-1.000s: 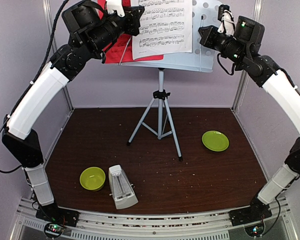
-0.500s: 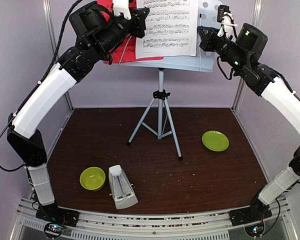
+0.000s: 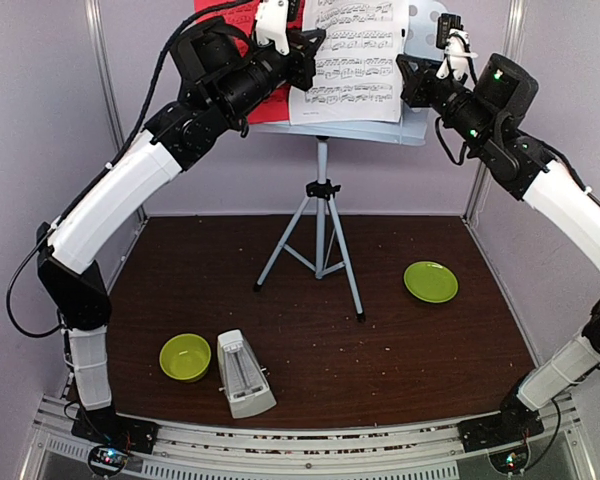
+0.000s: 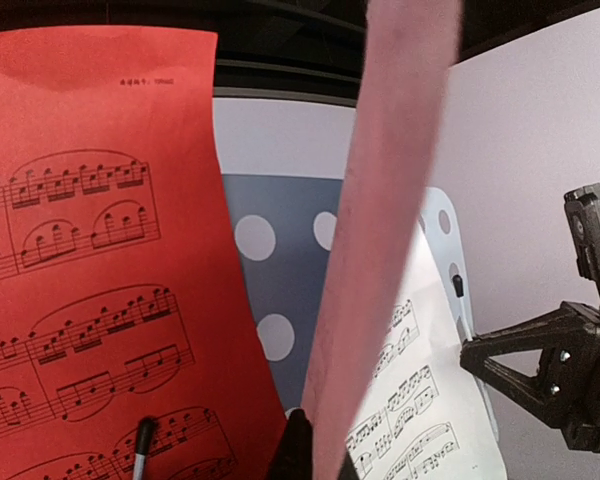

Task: Set up the instrument practice props

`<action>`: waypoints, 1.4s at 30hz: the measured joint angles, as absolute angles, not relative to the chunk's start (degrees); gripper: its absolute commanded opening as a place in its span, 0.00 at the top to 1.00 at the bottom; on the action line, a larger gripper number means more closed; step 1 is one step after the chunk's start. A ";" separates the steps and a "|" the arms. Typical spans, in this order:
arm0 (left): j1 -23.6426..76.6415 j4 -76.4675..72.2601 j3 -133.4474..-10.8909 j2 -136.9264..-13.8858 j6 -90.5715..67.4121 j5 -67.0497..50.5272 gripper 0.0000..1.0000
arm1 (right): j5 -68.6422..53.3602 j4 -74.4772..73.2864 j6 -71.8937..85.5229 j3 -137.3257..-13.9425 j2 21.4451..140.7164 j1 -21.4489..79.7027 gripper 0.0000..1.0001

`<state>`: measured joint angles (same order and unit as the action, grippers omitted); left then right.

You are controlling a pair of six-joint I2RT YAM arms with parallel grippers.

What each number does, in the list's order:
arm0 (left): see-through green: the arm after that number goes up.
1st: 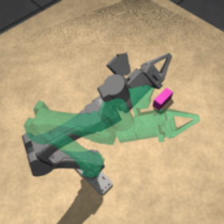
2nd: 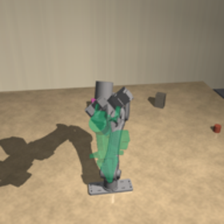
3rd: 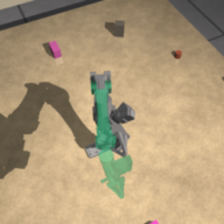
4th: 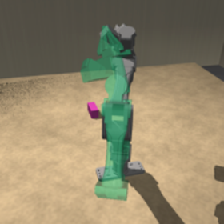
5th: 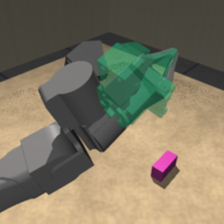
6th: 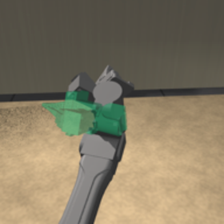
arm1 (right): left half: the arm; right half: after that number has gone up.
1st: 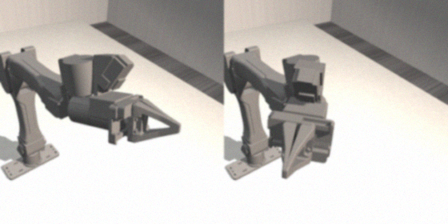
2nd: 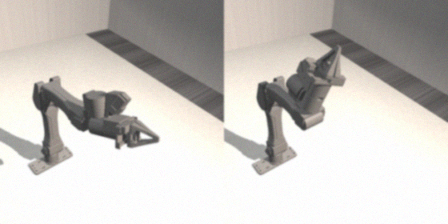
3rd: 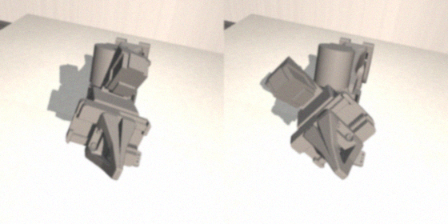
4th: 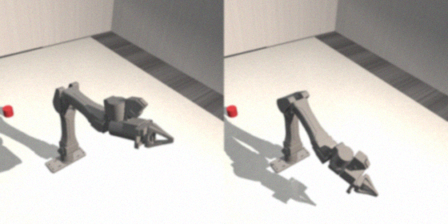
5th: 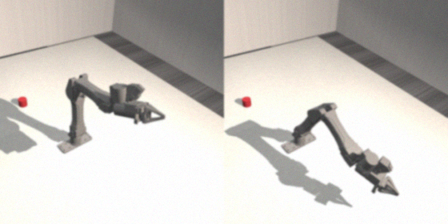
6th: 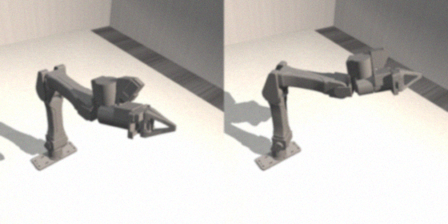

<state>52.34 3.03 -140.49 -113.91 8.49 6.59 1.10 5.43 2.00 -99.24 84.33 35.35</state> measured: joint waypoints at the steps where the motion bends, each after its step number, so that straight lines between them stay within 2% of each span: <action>1: 52.34 3.01 -140.51 -113.91 8.54 6.61 1.00 | 1.28 5.91 1.91 -98.70 84.07 35.35 1.00; 12: 53.06 -3.11 -136.18 -112.12 10.22 7.11 1.00 | 1.93 8.40 1.61 -96.36 82.87 35.38 1.00; 21: 55.48 -10.92 -129.49 -109.62 17.76 11.79 1.00 | 2.00 8.91 1.19 -95.07 81.87 35.38 1.00; 30: 58.15 -18.04 -127.74 -108.53 25.80 16.08 1.00 | 2.35 8.88 1.21 -94.54 81.30 35.38 1.00; 42: 59.09 -13.93 -131.79 -109.93 26.74 11.73 1.00 | 2.37 10.35 1.17 -93.36 80.93 35.38 1.00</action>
<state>59.09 -13.93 -131.79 -109.93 26.74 11.73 2.37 10.35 1.17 -93.36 80.93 35.38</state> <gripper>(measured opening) 0.009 0.021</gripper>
